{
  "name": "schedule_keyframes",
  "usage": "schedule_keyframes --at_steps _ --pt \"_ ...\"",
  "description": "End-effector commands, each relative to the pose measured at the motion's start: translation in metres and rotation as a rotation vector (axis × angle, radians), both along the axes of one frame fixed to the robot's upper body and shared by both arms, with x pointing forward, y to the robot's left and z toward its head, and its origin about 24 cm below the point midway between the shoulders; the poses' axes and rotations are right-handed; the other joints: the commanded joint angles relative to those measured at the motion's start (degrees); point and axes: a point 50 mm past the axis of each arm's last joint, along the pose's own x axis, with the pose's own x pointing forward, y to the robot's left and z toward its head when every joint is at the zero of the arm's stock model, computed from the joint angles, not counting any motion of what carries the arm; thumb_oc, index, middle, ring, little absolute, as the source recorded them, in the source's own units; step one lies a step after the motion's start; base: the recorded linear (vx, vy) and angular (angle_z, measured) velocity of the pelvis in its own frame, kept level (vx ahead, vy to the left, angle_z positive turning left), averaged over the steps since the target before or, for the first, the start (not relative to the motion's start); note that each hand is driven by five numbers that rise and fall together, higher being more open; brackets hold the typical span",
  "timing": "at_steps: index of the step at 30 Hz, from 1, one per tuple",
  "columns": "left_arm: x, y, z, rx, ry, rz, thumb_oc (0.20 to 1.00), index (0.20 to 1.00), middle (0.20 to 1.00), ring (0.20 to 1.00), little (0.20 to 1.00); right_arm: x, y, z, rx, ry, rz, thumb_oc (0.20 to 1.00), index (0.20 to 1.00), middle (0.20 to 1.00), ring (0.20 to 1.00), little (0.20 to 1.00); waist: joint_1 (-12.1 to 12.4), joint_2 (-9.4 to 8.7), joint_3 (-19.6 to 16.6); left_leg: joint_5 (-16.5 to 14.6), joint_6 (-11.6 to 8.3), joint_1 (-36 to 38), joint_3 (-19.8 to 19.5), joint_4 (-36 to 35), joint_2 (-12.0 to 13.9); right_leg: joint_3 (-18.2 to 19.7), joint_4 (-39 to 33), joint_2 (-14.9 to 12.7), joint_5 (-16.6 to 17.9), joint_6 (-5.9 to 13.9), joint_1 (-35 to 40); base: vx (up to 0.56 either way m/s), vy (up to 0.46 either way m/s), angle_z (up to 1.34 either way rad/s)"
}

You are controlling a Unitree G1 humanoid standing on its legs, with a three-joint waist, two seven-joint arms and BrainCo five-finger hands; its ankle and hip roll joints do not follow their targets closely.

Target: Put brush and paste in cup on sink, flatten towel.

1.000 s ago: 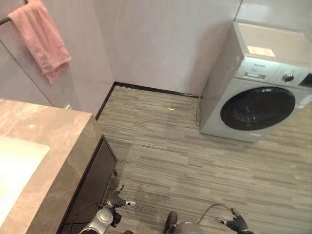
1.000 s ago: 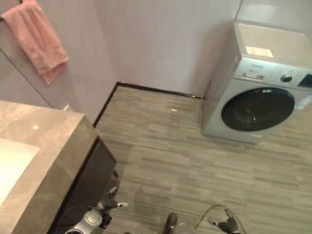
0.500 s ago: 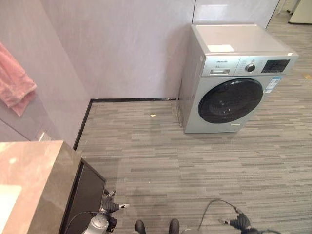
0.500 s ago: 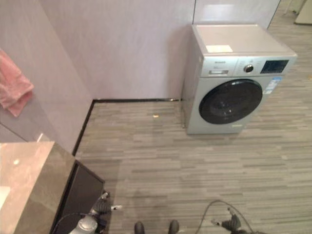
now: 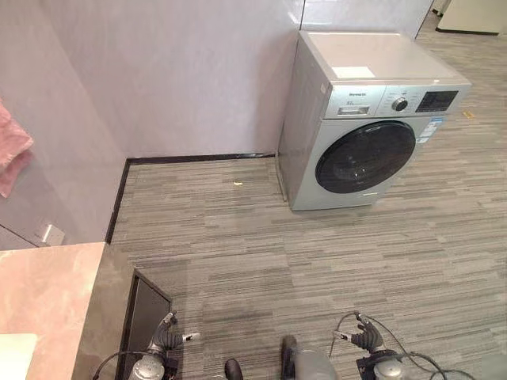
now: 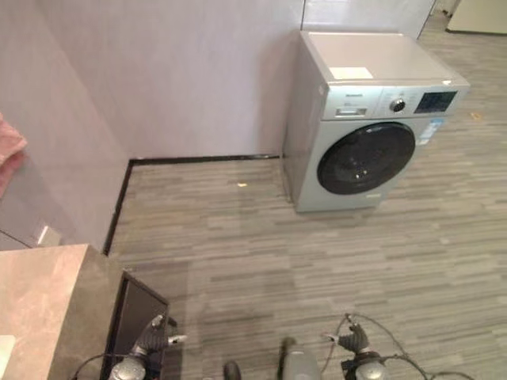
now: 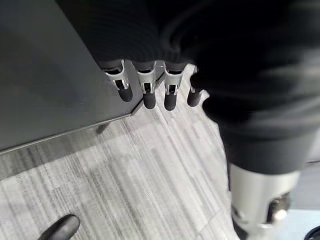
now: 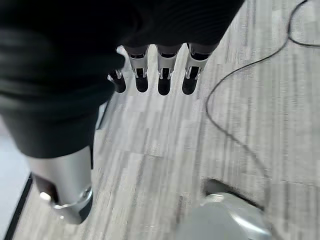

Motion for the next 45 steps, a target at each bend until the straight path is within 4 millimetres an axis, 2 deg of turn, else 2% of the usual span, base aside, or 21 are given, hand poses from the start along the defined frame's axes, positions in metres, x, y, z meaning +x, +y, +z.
schedule_keyframes --at_steps 1,8,11,13,14,17,19,23,25,28,31,35,37,38,39,40,41,42,43,44,45 --pt "0.02 0.006 0.011 0.005 -0.092 0.041 1.0 1.0 1.0 1.0 1.0 0.008 -0.004 0.005 0.003 -0.056 -0.02 1.0 1.0 1.0 1.0 1.0 -2.0 -0.67 -0.7 -2.0 -3.67 3.9 -2.1 0.2 -0.7 3.0 -7.4 0.1 14.0 1.75 0.3 0.33 -0.055 0.03" --pt "0.033 -0.012 0.012 -0.107 -0.13 0.097 1.0 1.0 1.0 1.0 1.0 -0.009 -0.013 -0.001 -0.019 0.017 -0.043 1.0 1.0 1.0 1.0 1.0 -4.2 0.3 -2.9 -3.6 -5.48 6.4 -5.9 3.5 1.0 4.4 -6.6 4.4 10.1 -1.13 2.2 0.31 -0.093 0.31" --pt "0.043 -0.018 0.017 -0.144 -0.161 0.086 1.0 1.0 1.0 1.0 1.0 -0.01 -0.021 0.001 -0.064 0.037 0.003 1.0 1.0 1.0 1.0 1.0 -4.1 0.36 -2.4 3.0 -9.09 -0.2 -7.5 19.2 3.7 3.2 -7.1 5.3 7.7 -4.08 5.4 0.31 -0.224 0.42" --pt "0.056 -0.021 0.024 -0.152 -0.195 0.066 1.0 1.0 1.0 1.0 1.0 -0.003 -0.026 0.006 -0.085 0.017 0.014 1.0 1.0 1.0 1.0 1.0 -2.8 -1.58 -0.4 8.2 -10.86 -7.5 -8.1 32.3 4.5 2.2 -7.5 4.6 6.5 -5.92 7.7 0.17 -0.276 0.45" --pt "0.06 -0.021 0.026 -0.145 -0.201 0.061 1.0 1.0 1.0 1.0 1.0 0.0 -0.028 0.007 -0.097 0.014 0.023 1.0 1.0 1.0 1.0 1.0 -2.4 -2.33 0.3 8.2 -10.93 -9.9 -7.2 36.0 5.4 1.3 -7.4 4.3 5.6 -6.57 8.6 0.19 -0.218 0.24" --pt "0.072 -0.025 0.032 -0.13 -0.216 0.015 1.0 1.0 1.0 1.0 1.0 0.0 -0.033 0.008 -0.147 0.037 0.062 1.0 1.0 1.0 1.0 1.0 -0.7 -3.42 0.8 5.8 -9.22 -17.1 -3.7 31.8 6.6 -0.1 -8.0 3.2 3.5 -6.54 12.5 0.27 -0.105 0.22" --pt "0.076 -0.027 0.036 -0.116 -0.235 -0.018 1.0 1.0 1.0 1.0 1.0 -0.005 -0.038 0.01 -0.177 0.037 0.075 1.0 1.0 1.0 1.0 1.0 0.4 -2.63 0.6 5.8 -8.46 -19.5 -1.2 22.2 7.0 -0.8 -8.8 3.4 1.9 -5.73 14.6 0.37 -0.022 0.47" --pt "0.085 -0.034 0.04 -0.097 -0.252 -0.059 1.0 1.0 1.0 1.0 1.0 -0.016 -0.04 0.011 -0.211 0.052 0.122 1.0 1.0 1.0 1.0 1.0 1.6 -1.04 0.4 13.8 -10.06 -20.1 1.7 4.4 9.3 -1.5 -8.7 4.5 -0.7 -5.08 17.9 0.39 0.089 0.14" --pt "0.086 -0.036 0.04 -0.065 -0.241 -0.092 1.0 1.0 1.0 1.0 1.0 -0.013 -0.037 0.012 -0.207 0.046 0.147 1.0 1.0 1.0 1.0 1.0 1.2 -1.07 -0.2 14.6 -10.85 -18.9 2.9 2.0 10.3 -1.7 -8.4 4.1 -2.4 -4.13 20.0 0.45 0.134 -0.06" --pt "0.081 -0.035 0.039 -0.021 -0.234 -0.162 1.0 1.0 1.0 1.0 1.0 -0.011 -0.03 0.01 -0.192 0.051 0.176 1.0 1.0 1.0 1.0 1.0 1.8 -0.59 -1.5 14.1 -9.34 -17.7 3.1 3.6 10.3 -0.8 -7.1 4.3 -3.9 -3.63 21.6 0.35 0.127 -0.23" --pt "0.076 -0.031 0.04 -0.011 -0.245 -0.174 1.0 1.0 1.0 1.0 1.0 -0.016 -0.021 0.004 -0.135 0.052 0.13 1.0 1.0 1.0 1.0 1.0 2.4 -2.36 -2.8 9.9 -6.19 -16.5 3.8 7.5 6.9 2.1 0.2 1.2 1.0 -1.25 21.3 0.36 0.223 -0.35" --pt "0.076 -0.033 0.045 -0.014 -0.272 -0.213 1.0 1.0 1.0 1.0 1.0 -0.018 -0.014 0.001 -0.109 0.067 0.142 1.0 1.0 1.0 1.0 1.0 2.8 -2.61 -2.3 5.7 -2.11 -11.7 3.5 7.6 3.2 4.1 17.4 -1.8 14.4 1.58 16.2 0.27 0.275 -0.15" --pt "0.076 -0.033 0.047 -0.019 -0.277 -0.223 1.0 1.0 1.0 1.0 1.0 -0.013 -0.01 0.001 -0.1 0.053 0.154 1.0 1.0 1.0 1.0 1.0 2.6 -1.74 -1.1 4.8 -0.77 -8.5 2.0 6.2 2.5 3.7 25.2 -2.2 16.6 1.66 12.4 0.28 0.233 0.28" --pt "0.074 -0.032 0.046 -0.015 -0.272 -0.223 1.0 1.0 1.0 1.0 1.0 -0.012 -0.007 0.001 -0.09 0.044 0.153 1.0 1.0 1.0 1.0 1.0 2.2 -1.15 -0.8 4.7 -0.62 -7.4 0.6 5.4 2.5 4.9 27.0 -0.7 14.7 1.37 9.6 0.36 0.103 0.39" --pt "0.072 -0.034 0.043 -0.015 -0.261 -0.226 1.0 1.0 1.0 1.0 1.0 -0.009 -0.002 0.002 -0.075 0.029 0.166 1.0 1.0 1.0 1.0 1.0 1.7 -0.74 -0.7 5.1 -0.92 -6.2 -1.6 4.7 2.4 6.6 24.6 2.7 10.6 0.07 6.4 0.48 0.034 0.71" --pt "0.07 -0.033 0.042 -0.017 -0.26 -0.213 1.0 1.0 1.0 1.0 1.0 -0.01 0.003 0.002 -0.05 0.022 0.176 1.0 1.0 1.0 1.0 1.0 1.6 -0.72 -0.7 5.2 -1.51 -4.3 -3.4 3.8 1.7 5.0 18.4 1.9 8.0 -0.59 5.4 0.38 0.006 0.77" --pt "0.07 -0.033 0.042 -0.017 -0.261 -0.213 1.0 1.0 1.0 1.0 1.0 -0.01 0.003 0.002 -0.05 0.022 0.176 1.0 1.0 1.0 1.0 1.0 1.6 -0.57 -0.8 5.3 -1.57 -4.5 -3.4 3.8 1.9 4.8 18.0 2.1 8.3 -0.68 5.4 0.46 -0.101 1.19" --pt "0.066 -0.036 0.037 -0.024 -0.238 -0.217 1.0 1.0 1.0 1.0 1.0 -0.009 0.005 0.002 -0.052 0.017 0.195 1.0 1.0 1.0 1.0 1.0 1.2 -1.34 -0.9 3.6 -2.17 -3.2 -6.5 3.8 0.5 6.3 5.0 1.6 7.6 -0.87 3.8 0.24 -0.105 1.02" --pt "0.066 -0.036 0.037 -0.023 -0.238 -0.217 1.0 1.0 1.0 1.0 1.0 -0.009 0.005 0.002 -0.052 0.017 0.195 1.0 1.0 1.0 1.0 1.0 1.1 -1.24 -1.0 3.6 -2.19 -3.3 -6.7 3.8 0.6 6.1 4.5 1.7 7.9 -0.91 4.0 0.57 -0.205 1.35" --pt "0.067 -0.04 0.036 -0.016 -0.234 -0.239 1.0 1.0 1.0 1.0 1.0 -0.007 0.006 0.003 -0.052 0.002 0.196 1.0 1.0 1.0 1.0 1.0 -0.2 -1.46 -0.8 2.6 -3.1 -1.5 -11.6 4.1 -0.3 15.1 -4.6 3.4 10.0 0.12 2.9 0.32 -0.104 1.03" --pt "0.067 -0.04 0.036 -0.016 -0.234 -0.239 1.0 1.0 1.0 1.0 1.0 -0.007 0.006 0.003 -0.052 0.002 0.196 1.0 1.0 1.0 1.0 1.0 -0.2 -1.48 -0.8 2.7 -3.1 -1.6 -11.6 4.2 -0.4 15.1 -4.9 3.4 10.3 0.13 3.0 0.44 -0.126 1.53"
